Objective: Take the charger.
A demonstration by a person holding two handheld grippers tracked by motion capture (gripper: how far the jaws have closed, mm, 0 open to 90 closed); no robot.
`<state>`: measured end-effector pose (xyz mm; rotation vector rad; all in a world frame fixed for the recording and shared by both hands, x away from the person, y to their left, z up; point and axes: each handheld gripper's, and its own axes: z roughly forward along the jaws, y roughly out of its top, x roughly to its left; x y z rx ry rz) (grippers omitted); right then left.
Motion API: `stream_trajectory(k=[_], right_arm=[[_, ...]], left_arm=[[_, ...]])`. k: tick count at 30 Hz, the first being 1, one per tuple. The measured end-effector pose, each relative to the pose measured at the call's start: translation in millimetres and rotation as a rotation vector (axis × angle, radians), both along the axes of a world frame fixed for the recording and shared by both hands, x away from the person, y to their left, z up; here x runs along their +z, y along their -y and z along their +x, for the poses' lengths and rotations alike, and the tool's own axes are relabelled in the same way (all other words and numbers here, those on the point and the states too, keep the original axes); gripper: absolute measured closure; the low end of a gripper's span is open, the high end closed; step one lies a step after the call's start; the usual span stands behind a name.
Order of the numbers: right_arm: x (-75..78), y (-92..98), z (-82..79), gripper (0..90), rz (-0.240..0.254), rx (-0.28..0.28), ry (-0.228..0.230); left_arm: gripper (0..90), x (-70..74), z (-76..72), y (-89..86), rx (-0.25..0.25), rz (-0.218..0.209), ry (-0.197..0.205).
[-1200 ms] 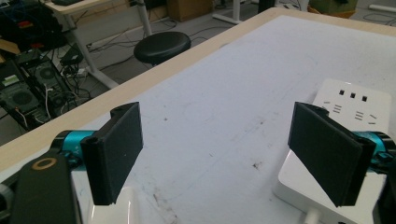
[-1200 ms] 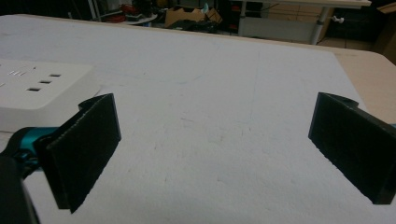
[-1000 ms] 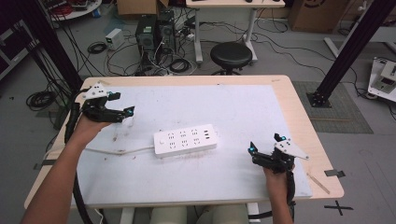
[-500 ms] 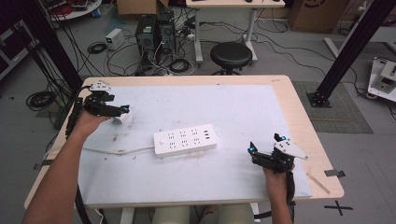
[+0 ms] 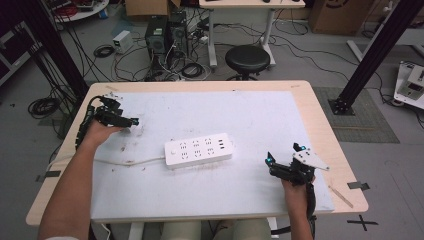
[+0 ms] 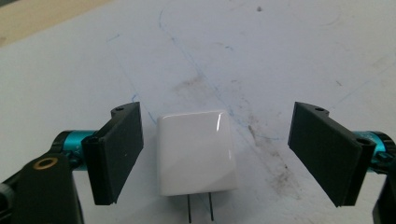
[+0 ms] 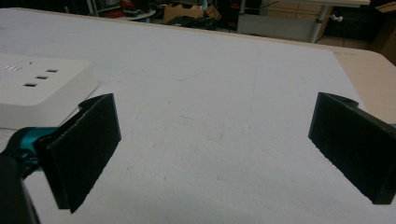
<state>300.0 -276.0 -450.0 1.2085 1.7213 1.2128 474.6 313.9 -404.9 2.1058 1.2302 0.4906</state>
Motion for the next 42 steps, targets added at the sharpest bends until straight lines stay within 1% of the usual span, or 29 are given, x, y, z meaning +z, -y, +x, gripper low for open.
stream_trajectory(k=[4, 6, 11, 16, 19, 20, 22, 25, 27, 28, 29, 31, 34, 35, 36, 37, 39, 41, 42], right_arm=[[0.0, 0.1, 0.2, 2.1, 0.0, 0.002, -0.005], [0.1, -0.1, 0.2, 2.1, -0.001, 0.001, -0.007], [0.1, -0.7, 0.1, 2.1, 0.003, 0.0, -0.012], [0.1, -0.7, 0.2, 2.1, 0.001, 0.002, -0.012], [0.1, -0.3, 0.2, 2.1, -0.002, 0.002, -0.008], [0.1, -0.3, 0.2, 2.1, -0.002, 0.002, -0.008], [0.2, -0.6, 0.1, 2.0, 0.002, 0.002, -0.011], [0.2, -0.8, -0.1, 2.1, 0.005, 0.002, -0.015], [0.1, -0.5, 0.0, 2.1, 0.001, 0.005, -0.009], [0.1, -0.5, 0.0, 2.1, 0.0, 0.005, -0.009], [0.1, -0.6, -0.1, 2.1, 0.001, 0.005, -0.011], [0.1, -0.8, -0.1, 2.1, 0.002, 0.002, -0.013], [0.2, -0.9, -0.1, 2.1, -0.001, 0.002, -0.013], [0.1, -1.0, -0.2, 2.1, -0.001, 0.001, -0.013], [0.1, -1.0, -0.2, 2.1, -0.001, 0.001, -0.013], [0.2, -0.9, -0.1, 2.1, -0.002, 0.002, -0.012], [0.1, -0.8, 0.0, 2.1, -0.004, 0.002, -0.01], [0.2, -1.0, -0.2, 2.1, -0.001, 0.0, -0.013], [0.1, -0.8, 0.0, 2.1, -0.004, 0.002, -0.008]], left_arm=[[18.2, -5.5, 3.6, -0.6, -0.003, 0.01, -0.019], [18.2, -9.6, 5.7, -2.4, 0.015, 0.004, -0.029], [18.5, -13.4, 7.7, -4.7, 0.031, 0.002, -0.049], [21.4, -16.2, 8.9, -4.1, 0.028, 0.017, -0.068], [24.1, -16.5, 9.1, -3.6, 0.042, 0.03, -0.076], [24.1, -16.9, 9.3, -3.7, 0.046, 0.026, -0.083], [25.6, -17.6, 9.5, -3.5, 0.049, 0.038, -0.091], [27.2, -18.6, 9.7, -3.7, 0.061, 0.037, -0.093], [28.5, -18.7, 9.7, -4.4, 0.066, 0.037, -0.092], [29.0, -18.4, 9.7, -5.5, 0.063, 0.045, -0.093], [29.7, -18.7, 9.8, -6.0, 0.064, 0.039, -0.096], [30.1, -19.2, 9.8, -6.3, 0.062, 0.039, -0.097], [33.4, -20.1, 9.9, -6.3, 0.049, 0.033, -0.1], [33.9, -21.4, 9.9, -5.3, 0.047, 0.035, -0.11], [35.1, -21.4, 9.9, -5.3, 0.047, 0.035, -0.11], [35.1, -22.6, 9.9, -5.0, 0.037, 0.043, -0.12], [38.2, -25.0, 9.6, -4.4, 0.036, 0.041, -0.127], [39.9, -26.0, 8.4, -4.2, 0.041, 0.038, -0.117], [42.3, -26.0, 8.0, -4.2, 0.044, 0.037, -0.115]])
